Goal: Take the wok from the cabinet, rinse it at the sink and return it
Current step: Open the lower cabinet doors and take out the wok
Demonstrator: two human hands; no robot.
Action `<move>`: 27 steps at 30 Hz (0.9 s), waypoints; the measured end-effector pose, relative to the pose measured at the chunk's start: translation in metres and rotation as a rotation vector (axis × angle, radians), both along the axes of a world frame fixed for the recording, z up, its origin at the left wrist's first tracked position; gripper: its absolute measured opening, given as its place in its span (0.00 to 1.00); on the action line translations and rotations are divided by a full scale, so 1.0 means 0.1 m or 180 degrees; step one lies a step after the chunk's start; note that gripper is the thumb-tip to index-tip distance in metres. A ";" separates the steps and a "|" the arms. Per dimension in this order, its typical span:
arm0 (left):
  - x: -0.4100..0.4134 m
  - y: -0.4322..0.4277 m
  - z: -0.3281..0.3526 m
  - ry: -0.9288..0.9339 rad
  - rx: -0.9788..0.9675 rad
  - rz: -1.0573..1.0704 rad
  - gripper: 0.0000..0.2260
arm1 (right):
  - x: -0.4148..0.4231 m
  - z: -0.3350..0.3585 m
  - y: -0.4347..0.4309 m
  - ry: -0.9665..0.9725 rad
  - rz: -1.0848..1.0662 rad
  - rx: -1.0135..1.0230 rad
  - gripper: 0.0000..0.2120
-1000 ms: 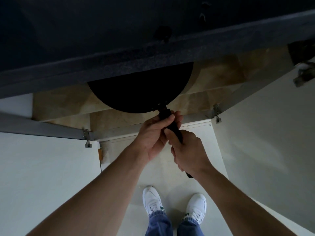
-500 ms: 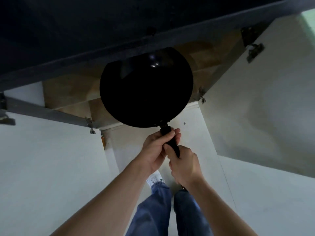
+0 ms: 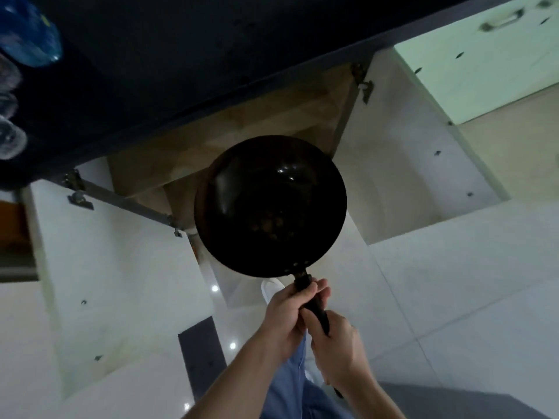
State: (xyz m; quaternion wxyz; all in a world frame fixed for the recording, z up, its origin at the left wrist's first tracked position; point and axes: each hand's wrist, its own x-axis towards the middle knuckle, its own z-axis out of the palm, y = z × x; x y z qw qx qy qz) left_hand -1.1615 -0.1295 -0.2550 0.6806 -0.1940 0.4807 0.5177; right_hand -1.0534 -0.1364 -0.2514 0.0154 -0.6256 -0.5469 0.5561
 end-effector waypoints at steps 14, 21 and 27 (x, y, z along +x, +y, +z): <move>0.62 -0.76 1.33 0.0226 0.0529 -0.0557 0.07 | 0.56 1.24 -0.91 0.0305 -0.0782 0.0230 0.20; 0.65 -0.53 1.98 0.0475 0.0863 -0.1006 0.06 | 0.51 1.88 -0.76 0.0629 -0.1312 0.0428 0.22; 0.62 0.02 2.22 0.0661 0.1197 -0.1501 0.05 | 0.47 2.10 -0.33 0.0558 -0.1613 0.0764 0.26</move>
